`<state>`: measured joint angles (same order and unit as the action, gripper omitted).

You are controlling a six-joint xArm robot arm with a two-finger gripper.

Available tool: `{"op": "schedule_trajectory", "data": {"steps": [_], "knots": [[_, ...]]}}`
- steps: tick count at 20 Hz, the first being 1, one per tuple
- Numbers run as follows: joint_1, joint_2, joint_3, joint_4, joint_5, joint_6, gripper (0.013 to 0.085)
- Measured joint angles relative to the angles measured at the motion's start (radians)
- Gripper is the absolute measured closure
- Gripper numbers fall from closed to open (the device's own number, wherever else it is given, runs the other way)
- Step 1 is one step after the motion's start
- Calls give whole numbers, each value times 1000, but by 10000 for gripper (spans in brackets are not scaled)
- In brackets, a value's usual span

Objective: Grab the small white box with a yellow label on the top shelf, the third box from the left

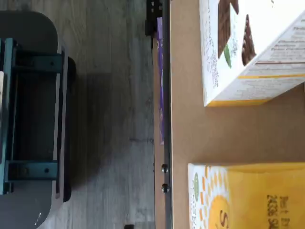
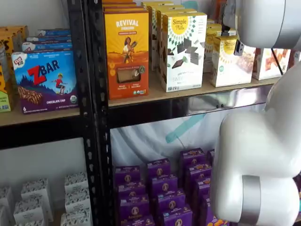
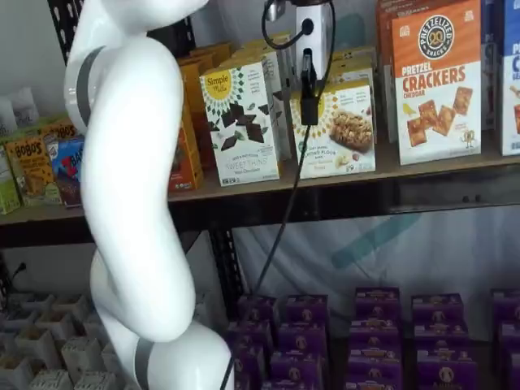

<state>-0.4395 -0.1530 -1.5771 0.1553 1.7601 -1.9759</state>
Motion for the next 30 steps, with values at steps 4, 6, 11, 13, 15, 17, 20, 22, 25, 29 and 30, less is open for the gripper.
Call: {"op": "schedule_trajectory", "data": {"steps": [4,6,11,13,15,17,20,22,25,29,30], "knots": [[0,-6,7,2,-6,1,250],[0,-9,10,4,-9,1,290],[2,-15,15,1,-13,2,330],[-1,-16,15,8,-12,1,410],[-1,-18,17,9,-14,1,450],[-1,-19,18,8,-16,1,450],[0,-22,21,9,-19,2,490],[0,-24,24,12,-21,3,530],[2,-23,22,10,-18,4,530],[1,-24,23,15,-20,4,570],[1,-23,22,15,-19,4,570]]}}
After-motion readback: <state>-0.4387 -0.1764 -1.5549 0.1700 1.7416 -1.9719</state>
